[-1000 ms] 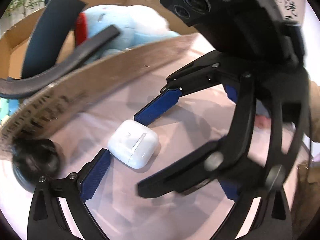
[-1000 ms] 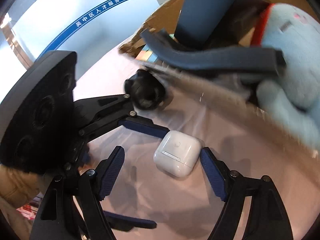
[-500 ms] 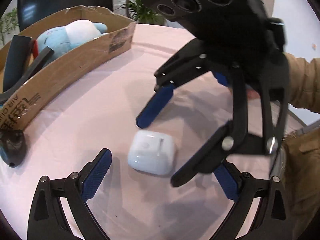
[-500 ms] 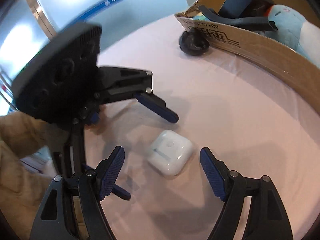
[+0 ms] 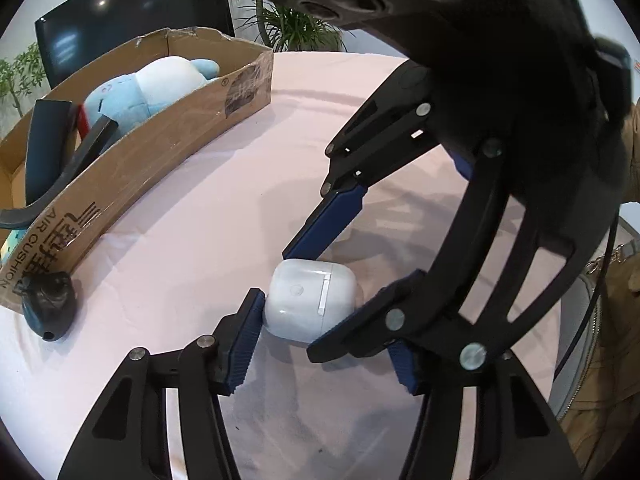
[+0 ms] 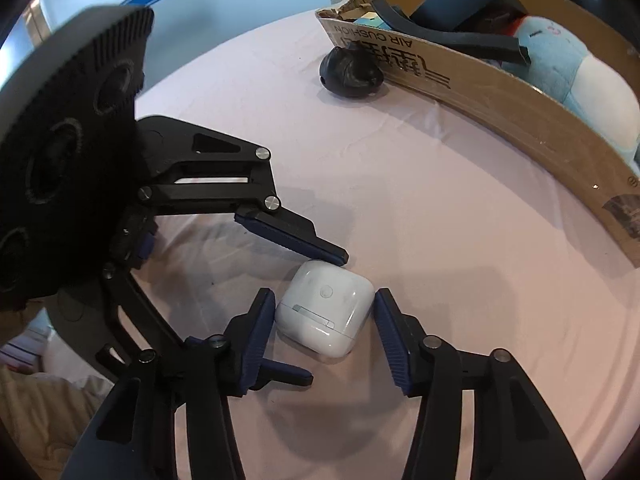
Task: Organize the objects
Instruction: 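Lower the right gripper onto the white earbud case and close on it, then lift the earbud case with the right gripper and release it into the box, then lower the right gripper onto the black round speaker and close on it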
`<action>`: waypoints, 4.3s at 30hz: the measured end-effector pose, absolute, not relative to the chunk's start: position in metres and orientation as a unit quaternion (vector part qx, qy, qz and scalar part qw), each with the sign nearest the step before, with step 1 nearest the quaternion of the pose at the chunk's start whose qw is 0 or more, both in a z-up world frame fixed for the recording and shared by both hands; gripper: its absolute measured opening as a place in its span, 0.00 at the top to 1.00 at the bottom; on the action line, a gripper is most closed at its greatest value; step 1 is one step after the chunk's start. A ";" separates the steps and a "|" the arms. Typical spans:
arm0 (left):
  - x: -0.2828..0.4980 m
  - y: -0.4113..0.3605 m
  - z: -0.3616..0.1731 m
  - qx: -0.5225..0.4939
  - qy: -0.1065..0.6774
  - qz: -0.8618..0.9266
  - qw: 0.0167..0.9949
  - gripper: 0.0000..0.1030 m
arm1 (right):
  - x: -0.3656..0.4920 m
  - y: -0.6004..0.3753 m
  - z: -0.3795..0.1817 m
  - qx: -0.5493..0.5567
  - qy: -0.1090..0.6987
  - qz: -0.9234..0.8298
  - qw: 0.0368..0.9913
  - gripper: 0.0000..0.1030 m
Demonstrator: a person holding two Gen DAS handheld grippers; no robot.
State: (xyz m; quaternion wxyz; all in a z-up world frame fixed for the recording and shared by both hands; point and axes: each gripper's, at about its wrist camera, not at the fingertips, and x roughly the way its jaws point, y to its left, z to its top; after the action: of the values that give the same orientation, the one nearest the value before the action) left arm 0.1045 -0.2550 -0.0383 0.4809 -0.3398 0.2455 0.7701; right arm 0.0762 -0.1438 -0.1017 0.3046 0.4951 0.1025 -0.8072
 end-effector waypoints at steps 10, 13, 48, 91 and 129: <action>0.116 -0.252 -0.040 -0.321 0.264 0.779 0.470 0.51 | 0.073 -0.148 -0.107 0.494 0.089 -0.814 0.291 0.53; 0.117 -0.253 -0.040 -0.320 0.264 0.780 0.469 0.58 | 0.074 -0.147 -0.106 0.498 0.084 -0.813 0.290 0.53; 0.062 -0.274 0.037 -0.269 0.256 0.807 0.459 0.59 | 0.027 -0.138 -0.032 0.498 0.064 -0.798 0.333 0.57; 0.014 -0.403 -0.026 -0.317 0.108 0.876 0.347 0.03 | -0.024 -0.126 -0.060 0.431 -0.142 -0.803 0.387 0.33; -0.045 -0.356 -0.053 -0.404 0.150 0.827 0.361 0.01 | 0.037 -0.108 -0.066 0.446 -0.162 -0.789 0.390 0.33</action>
State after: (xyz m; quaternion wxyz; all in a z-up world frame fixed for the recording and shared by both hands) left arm -0.0453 -0.3555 -0.0535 0.3607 -0.4036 0.1502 0.8274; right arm 0.0370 -0.1081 -0.0662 0.3901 0.4460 -0.1622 -0.7891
